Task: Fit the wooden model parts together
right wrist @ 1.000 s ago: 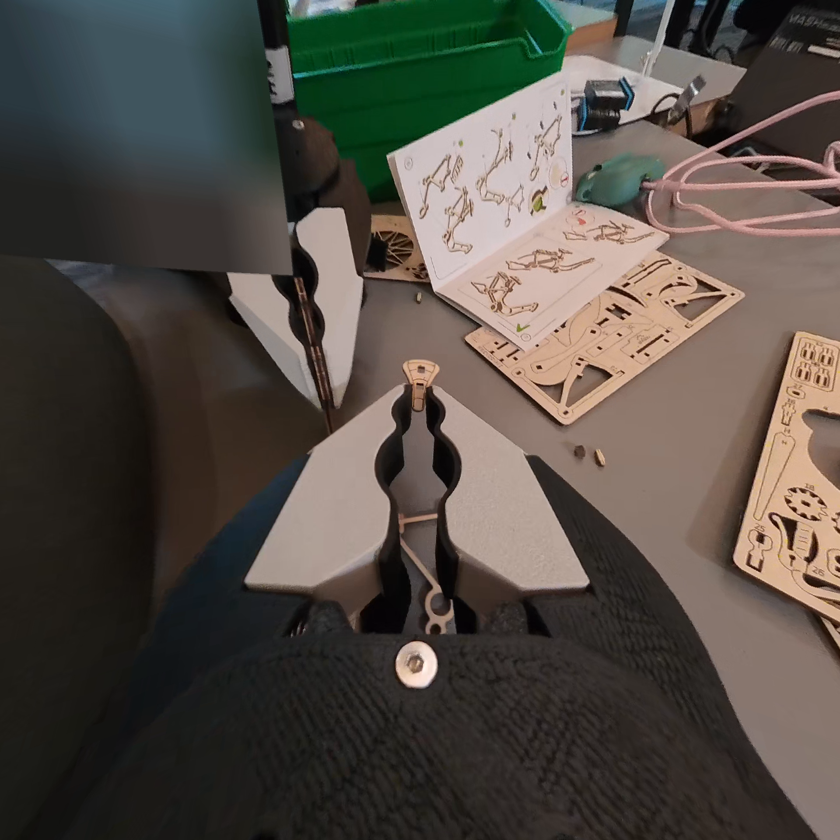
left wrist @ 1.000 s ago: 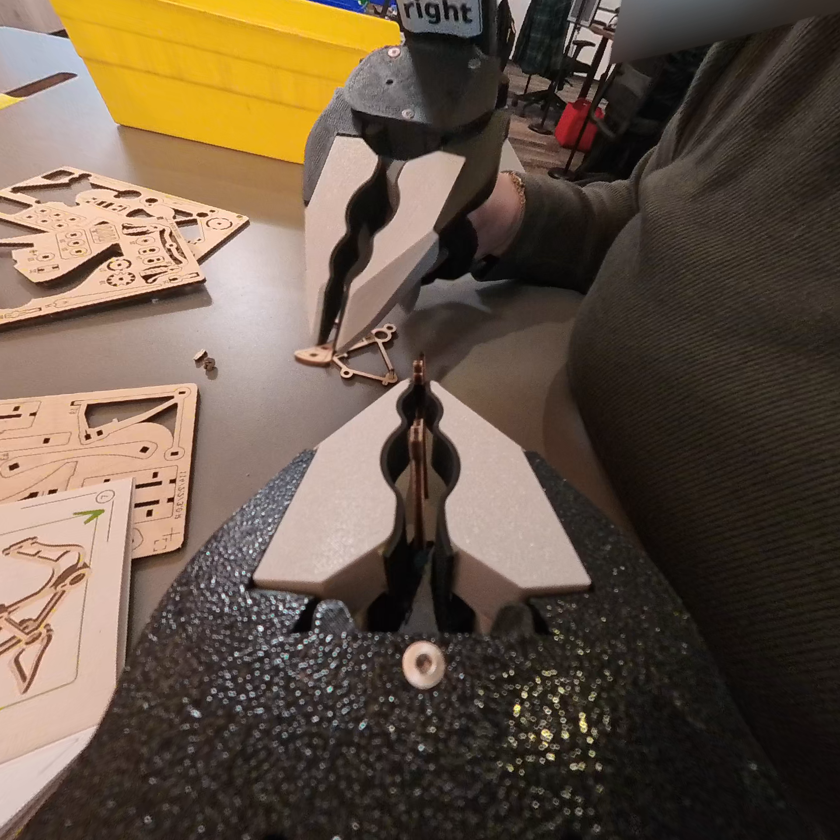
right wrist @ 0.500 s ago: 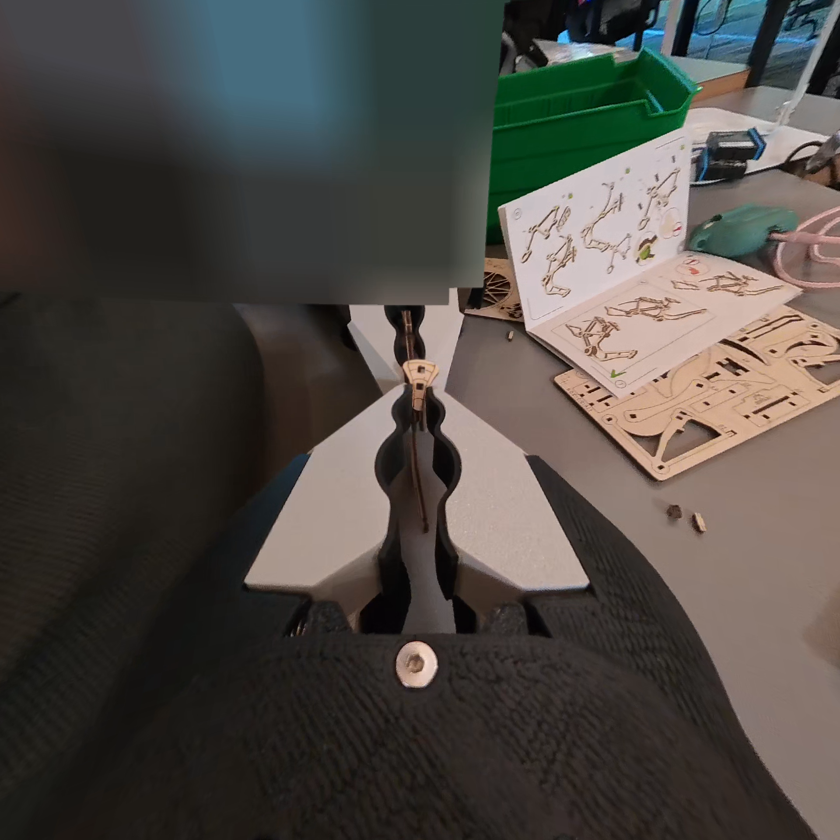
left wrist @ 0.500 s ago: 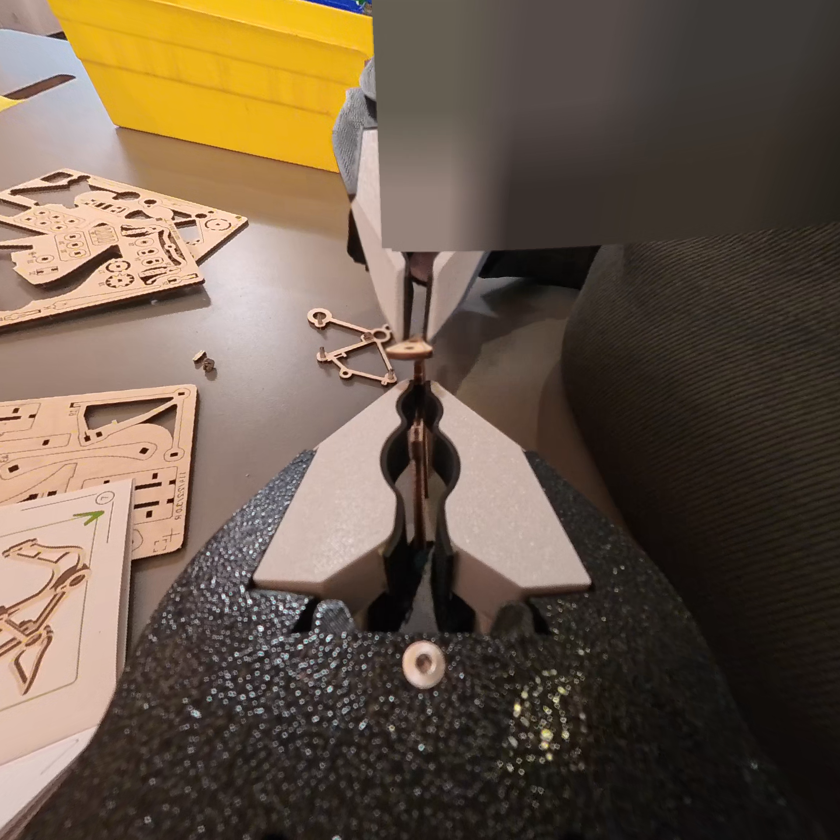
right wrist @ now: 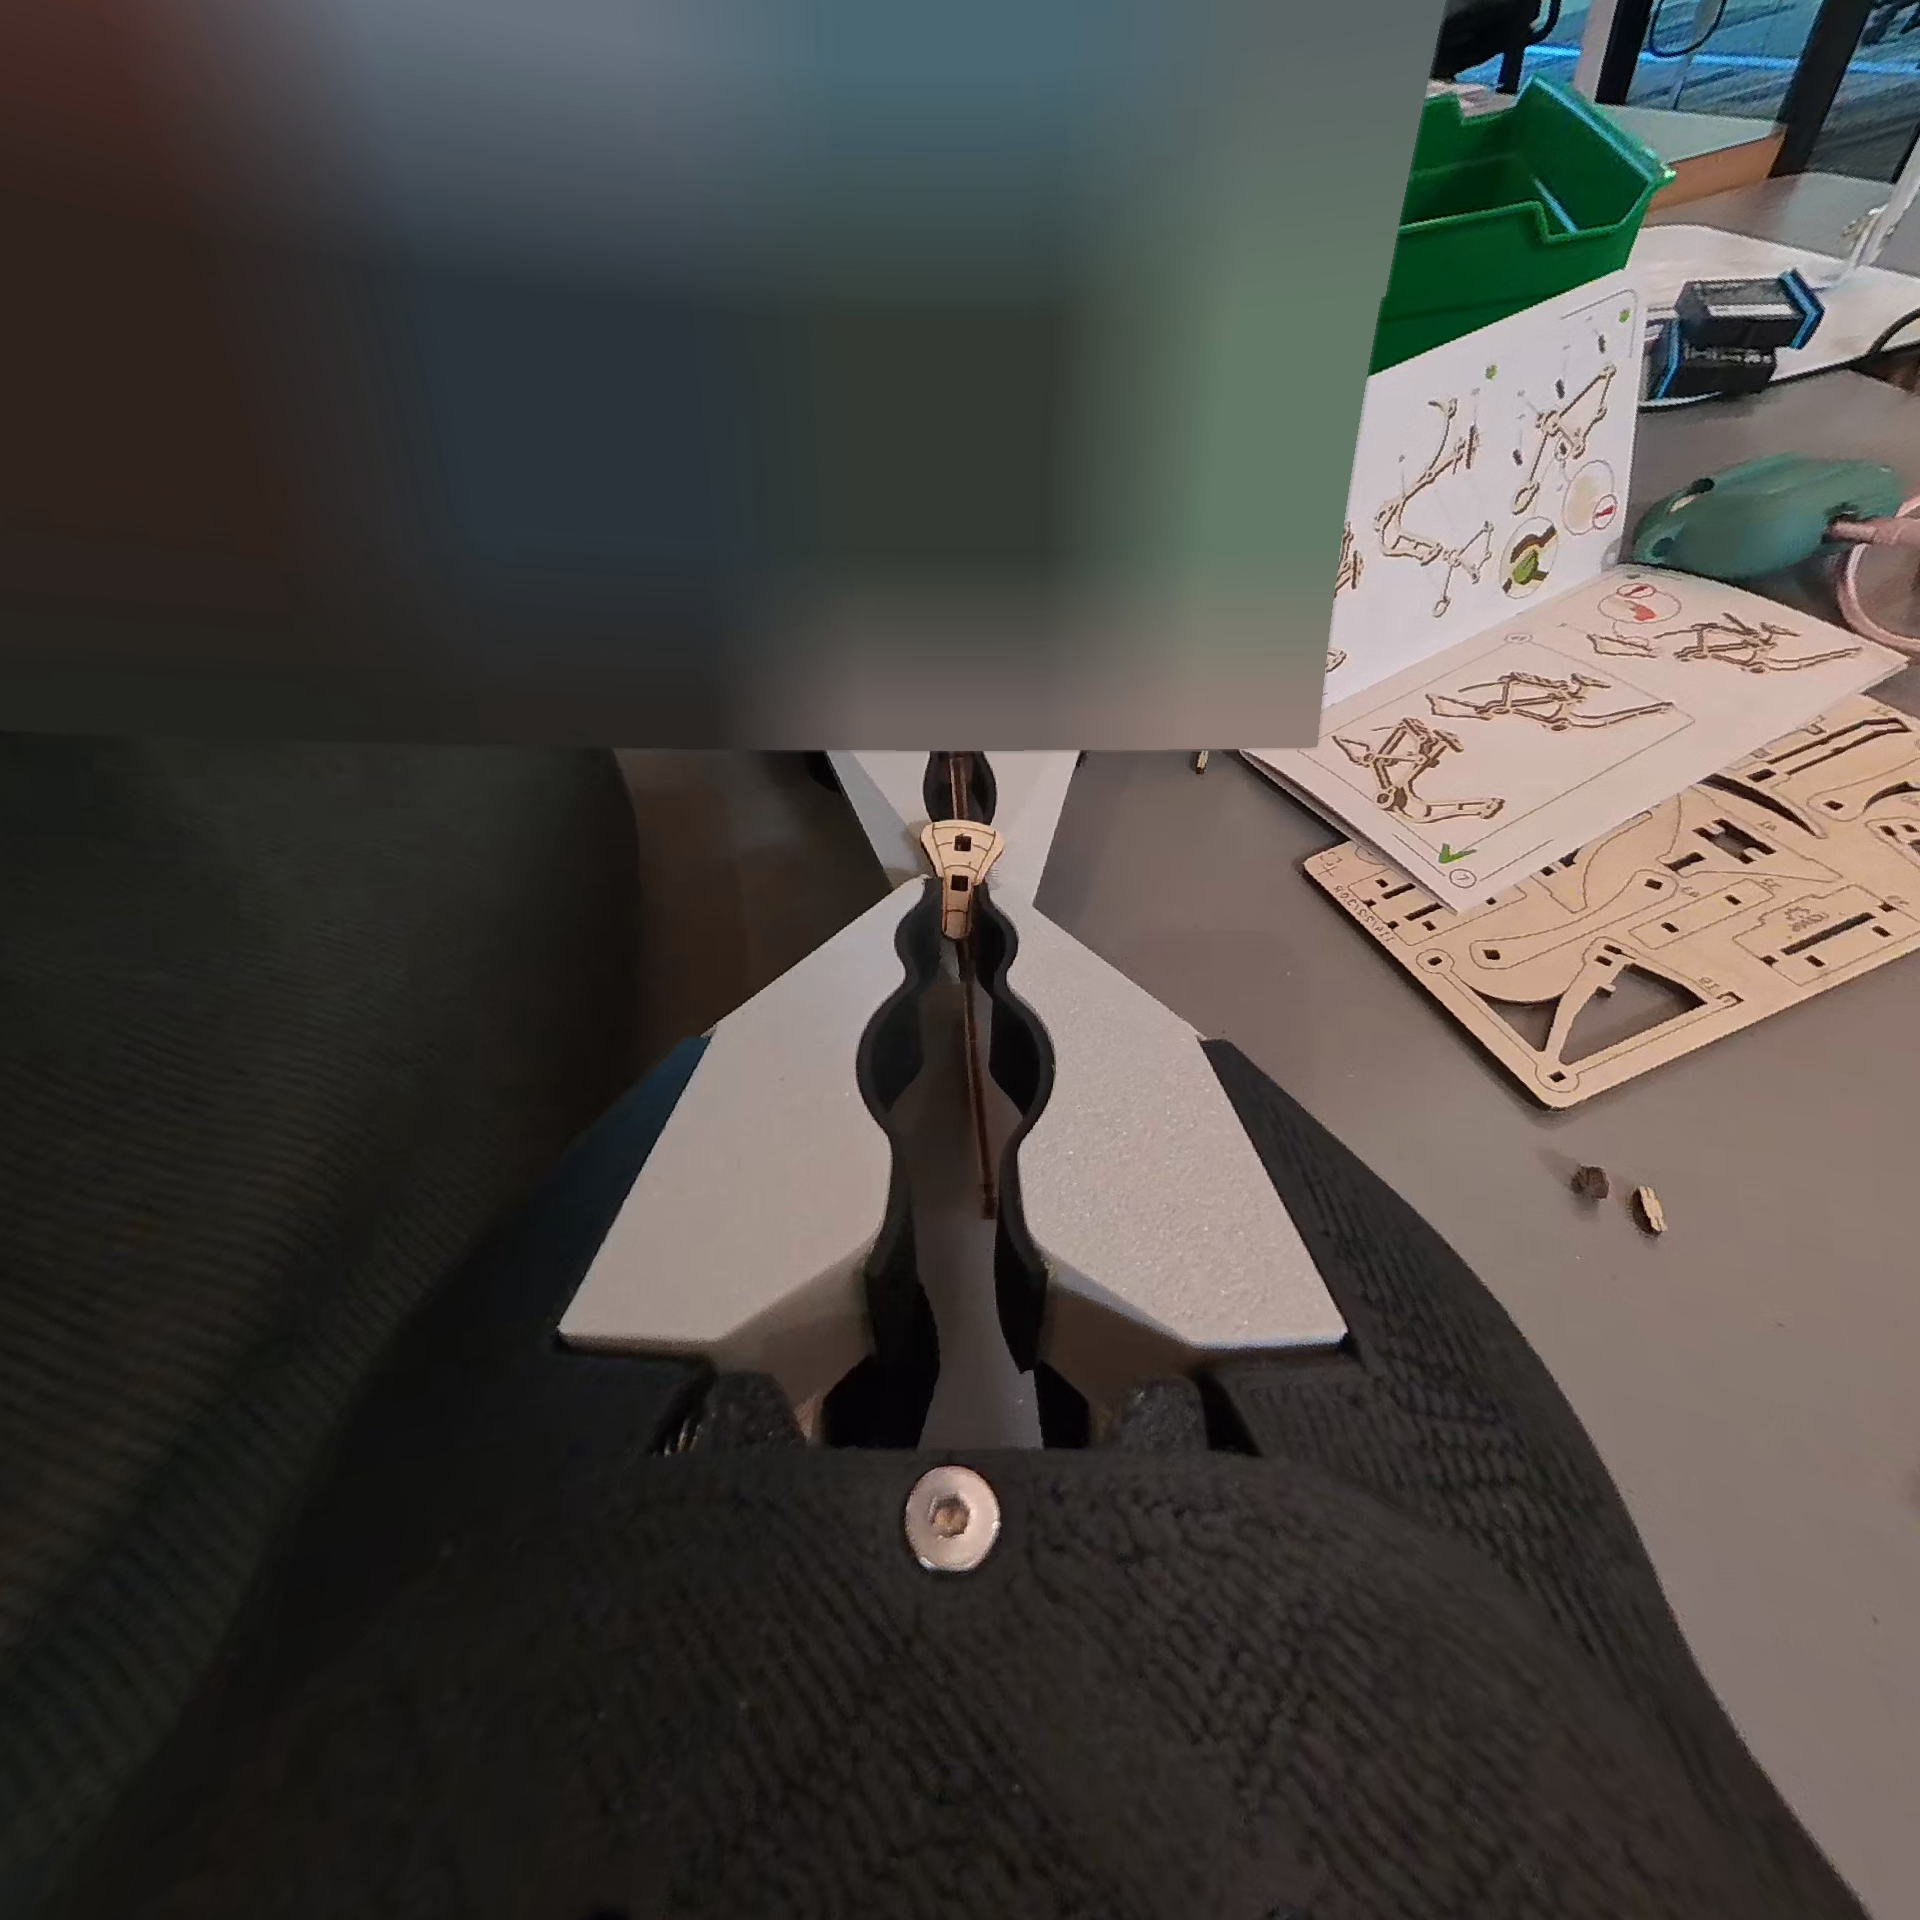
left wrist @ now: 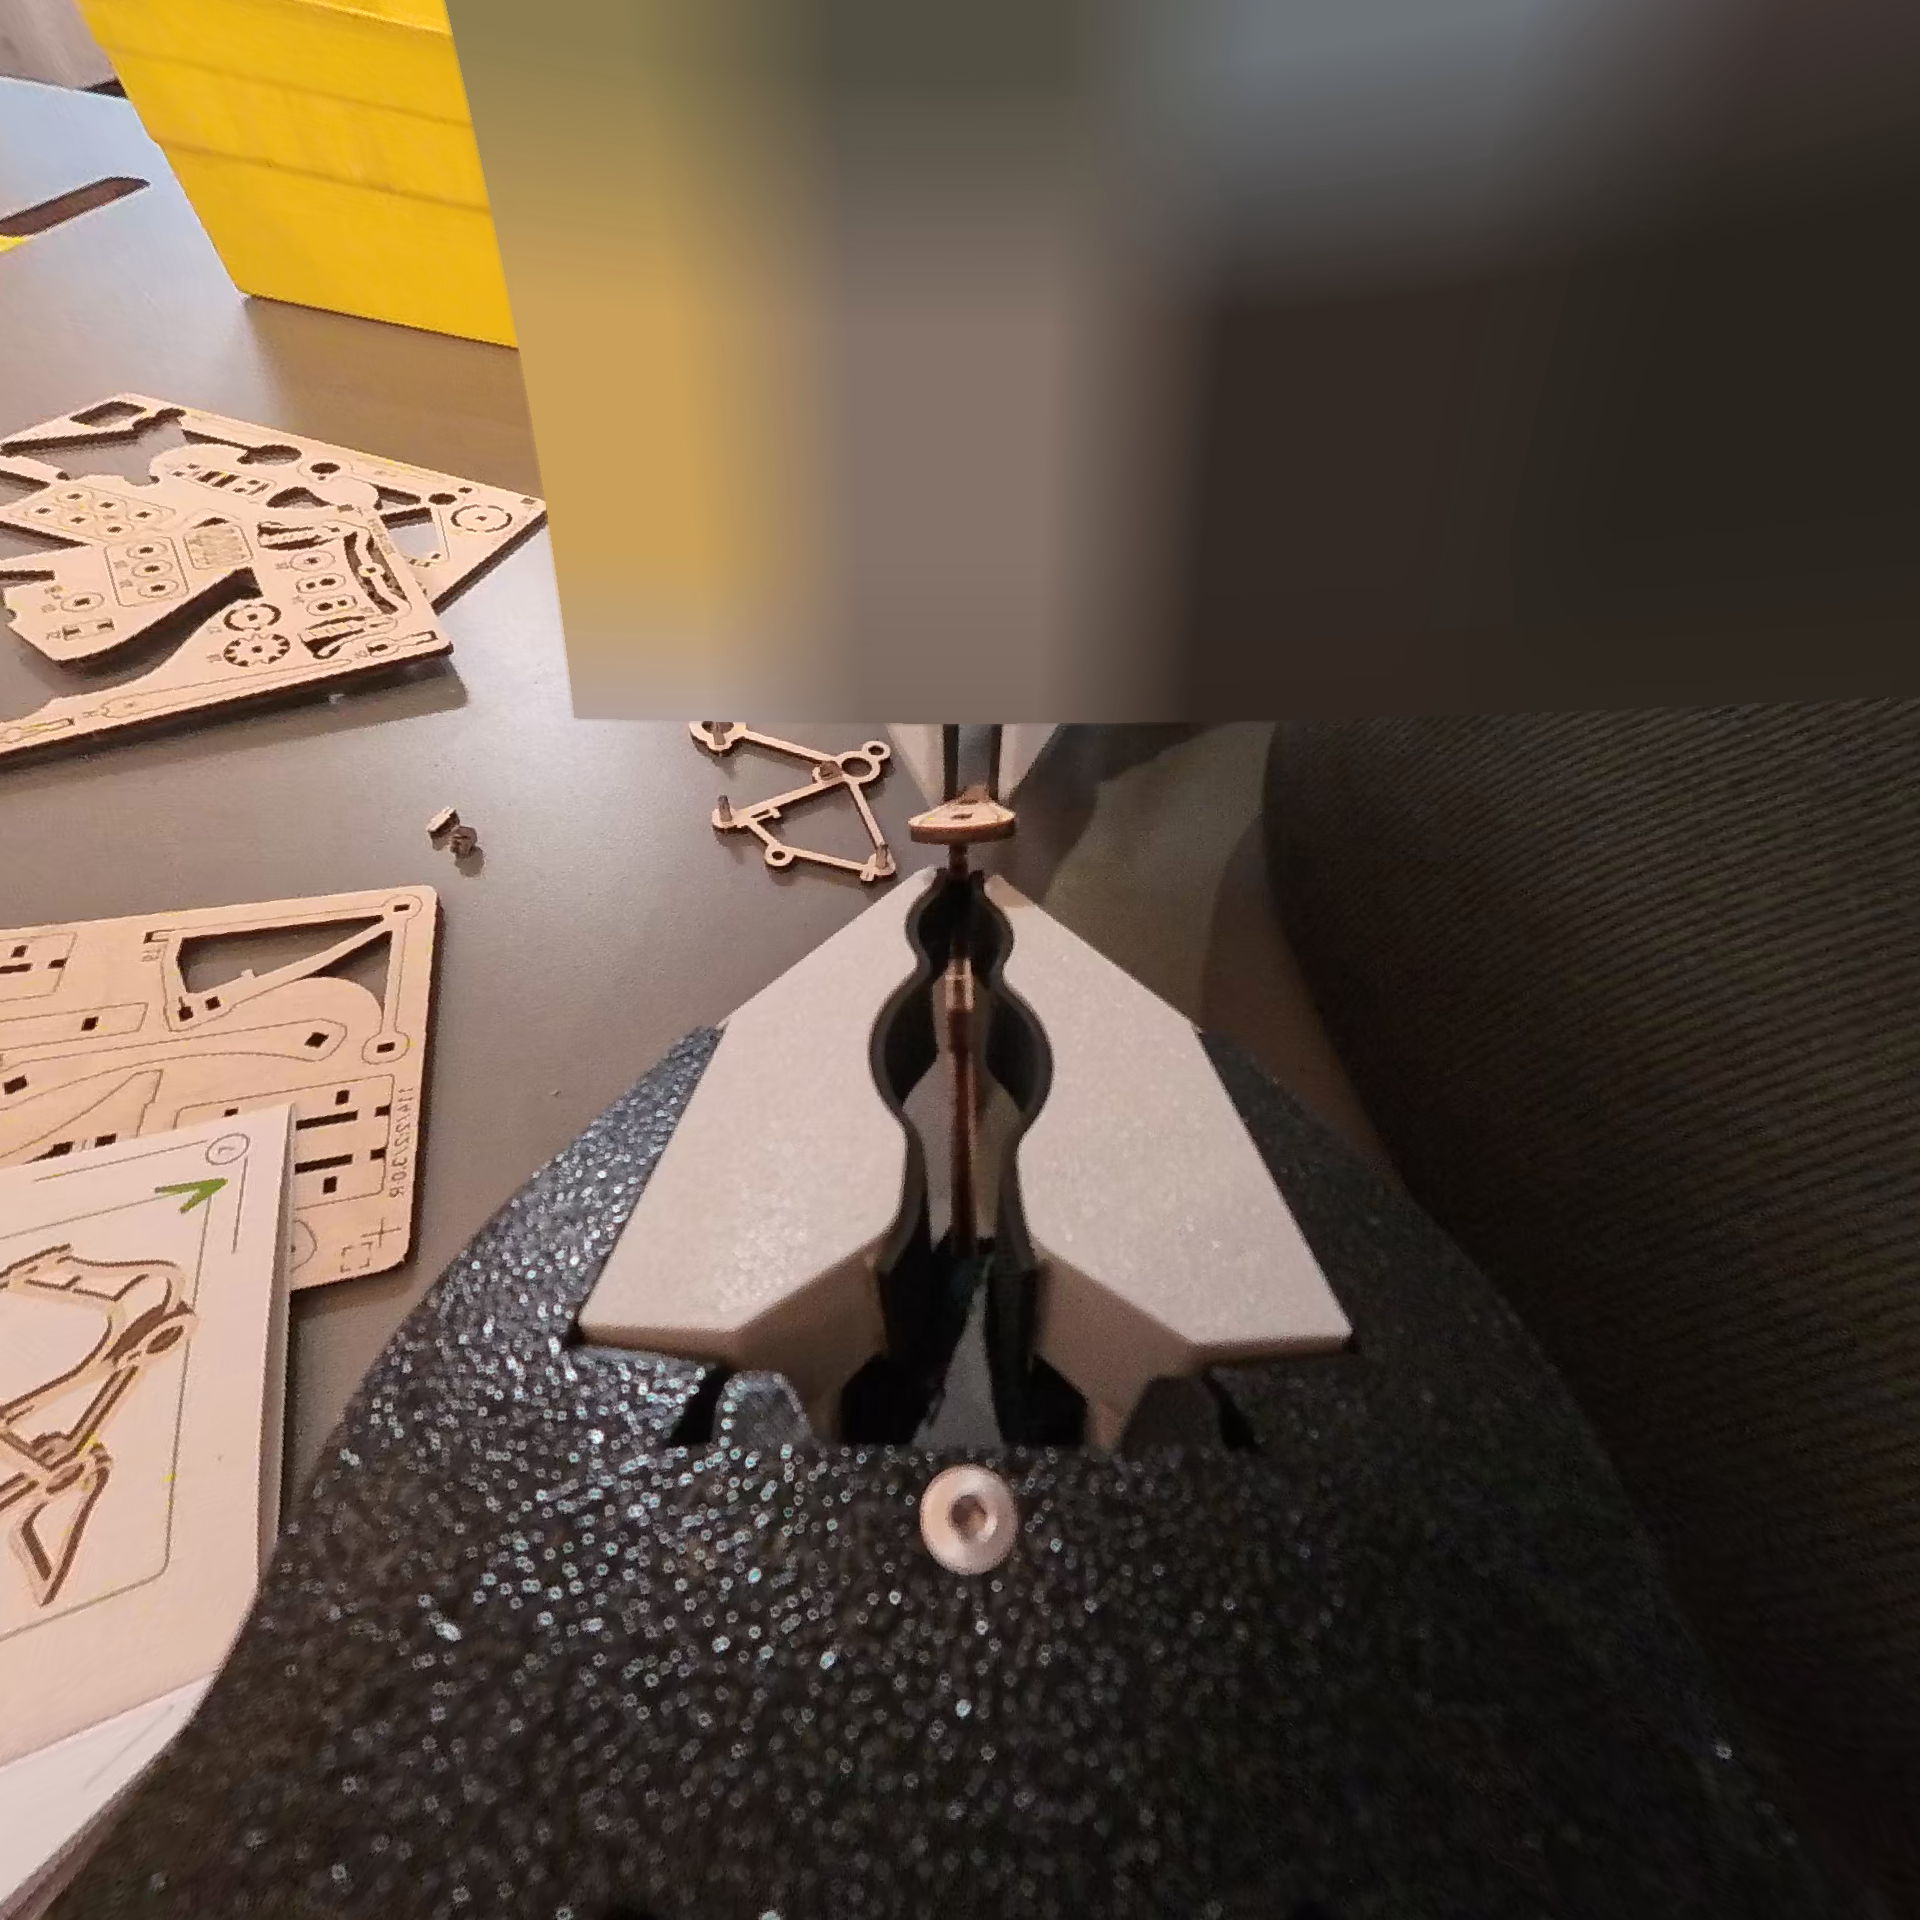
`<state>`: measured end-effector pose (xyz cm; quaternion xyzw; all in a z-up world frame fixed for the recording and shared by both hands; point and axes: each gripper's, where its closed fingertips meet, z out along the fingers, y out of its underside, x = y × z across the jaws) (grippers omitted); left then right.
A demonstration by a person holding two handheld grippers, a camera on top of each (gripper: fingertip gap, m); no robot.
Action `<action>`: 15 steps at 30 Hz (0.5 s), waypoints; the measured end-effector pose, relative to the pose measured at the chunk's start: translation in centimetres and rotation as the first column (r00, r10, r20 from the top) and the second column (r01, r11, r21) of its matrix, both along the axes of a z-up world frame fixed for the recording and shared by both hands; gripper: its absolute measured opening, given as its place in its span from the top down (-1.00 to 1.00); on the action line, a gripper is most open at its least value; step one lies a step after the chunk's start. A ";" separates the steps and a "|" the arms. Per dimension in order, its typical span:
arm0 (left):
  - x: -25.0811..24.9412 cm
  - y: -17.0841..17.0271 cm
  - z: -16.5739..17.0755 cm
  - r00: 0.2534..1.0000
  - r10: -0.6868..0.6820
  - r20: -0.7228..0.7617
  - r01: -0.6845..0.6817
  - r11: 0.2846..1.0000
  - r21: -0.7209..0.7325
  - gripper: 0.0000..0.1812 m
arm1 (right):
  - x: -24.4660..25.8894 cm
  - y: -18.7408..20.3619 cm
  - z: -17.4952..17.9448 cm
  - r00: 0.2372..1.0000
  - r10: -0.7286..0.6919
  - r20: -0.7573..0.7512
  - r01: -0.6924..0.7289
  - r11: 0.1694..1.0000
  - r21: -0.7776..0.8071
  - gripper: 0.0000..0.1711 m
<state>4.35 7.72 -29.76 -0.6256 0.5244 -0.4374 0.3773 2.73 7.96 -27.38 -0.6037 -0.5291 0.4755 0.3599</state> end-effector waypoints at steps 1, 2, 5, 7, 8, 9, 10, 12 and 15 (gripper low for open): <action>0.0 0.0 0.0 1.000 0.000 0.000 0.000 1.000 0.000 1.00 | 0.0 0.0 0.0 1.000 -0.002 0.002 0.002 1.000 0.001 0.95; 0.0 0.0 0.0 1.000 0.000 0.000 0.000 1.000 0.000 1.00 | 0.0 0.0 0.0 1.000 -0.002 0.005 0.002 1.000 0.003 0.95; 0.0 0.0 0.0 1.000 -0.001 0.000 0.001 1.000 0.005 1.00 | 0.0 0.0 -0.1 1.000 -0.001 0.010 0.000 1.000 0.010 0.95; 0.0 -0.1 0.0 1.000 -0.002 0.000 0.002 1.000 0.004 1.00 | 0.1 0.0 -0.1 1.000 0.000 0.014 0.000 1.000 0.015 0.95; 0.0 0.0 0.0 1.000 -0.001 0.000 0.001 1.000 0.003 1.00 | 0.1 0.0 -0.2 1.000 -0.001 0.017 0.001 1.000 0.016 0.95; 0.0 0.0 0.0 1.000 -0.001 0.000 0.001 1.000 0.002 1.00 | 0.1 0.0 -0.2 1.000 0.000 0.018 0.000 1.000 0.016 0.95; 0.0 0.0 0.0 1.000 -0.002 0.000 0.002 1.000 0.001 1.00 | 0.1 0.0 -0.3 1.000 0.001 0.018 -0.002 1.000 0.012 0.95; 0.0 -0.1 0.0 1.000 -0.002 0.000 0.002 1.000 0.003 1.00 | 0.1 0.0 -0.2 1.000 0.005 0.014 -0.005 1.000 0.004 0.95; 0.0 0.0 0.0 1.000 -0.001 0.000 0.001 1.000 0.003 1.00 | 0.1 0.0 -0.2 1.000 0.007 0.010 -0.007 1.000 0.000 0.95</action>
